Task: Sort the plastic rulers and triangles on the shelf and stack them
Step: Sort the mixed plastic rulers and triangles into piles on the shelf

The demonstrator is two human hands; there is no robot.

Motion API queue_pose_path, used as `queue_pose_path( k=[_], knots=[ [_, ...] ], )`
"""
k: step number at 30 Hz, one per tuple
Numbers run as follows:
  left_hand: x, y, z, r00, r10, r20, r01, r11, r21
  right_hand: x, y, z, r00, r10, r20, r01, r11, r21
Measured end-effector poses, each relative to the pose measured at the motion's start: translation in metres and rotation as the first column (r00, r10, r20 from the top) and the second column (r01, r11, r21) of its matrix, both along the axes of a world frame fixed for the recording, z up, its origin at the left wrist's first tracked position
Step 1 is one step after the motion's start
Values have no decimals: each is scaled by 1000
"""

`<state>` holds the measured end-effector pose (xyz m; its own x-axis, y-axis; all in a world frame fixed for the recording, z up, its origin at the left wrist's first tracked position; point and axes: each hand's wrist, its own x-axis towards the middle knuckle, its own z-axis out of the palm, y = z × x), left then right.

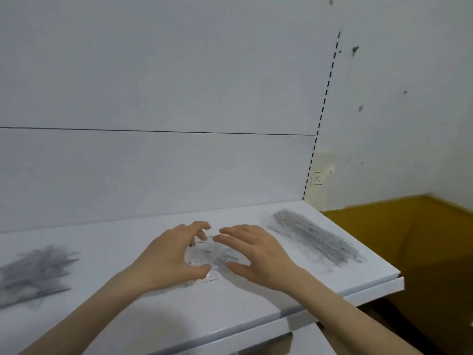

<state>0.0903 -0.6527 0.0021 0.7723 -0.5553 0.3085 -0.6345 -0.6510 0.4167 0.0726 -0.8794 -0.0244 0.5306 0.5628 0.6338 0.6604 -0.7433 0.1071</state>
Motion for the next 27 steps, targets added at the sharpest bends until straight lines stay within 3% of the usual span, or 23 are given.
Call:
queue_pose_path(
  k=[7, 13, 16, 19, 22, 27],
  knots=[
    [-25, 117, 4, 971, 237, 7, -237, 971, 33, 40, 122, -4, 935, 340, 104, -348, 935, 72],
    [-52, 234, -1, 882, 459, 106, -468, 878, 97, 57, 242, 2, 816, 517, 259, -527, 849, -38],
    [-64, 297, -5, 834, 543, 98, -551, 825, 123, 71, 286, 1, 828, 483, 285, -498, 867, -23],
    [-74, 357, -10, 777, 622, 94, -629, 765, 138, 92, 317, -6, 920, 344, 186, -341, 939, -51],
    [-82, 407, -15, 697, 709, 102, -716, 686, 129, 103, 329, -10, 970, 236, 48, -221, 951, -216],
    [-93, 466, -7, 616, 784, 71, -788, 614, 57, 106, 328, 4, 981, 194, -8, -180, 896, -406]
  ],
)
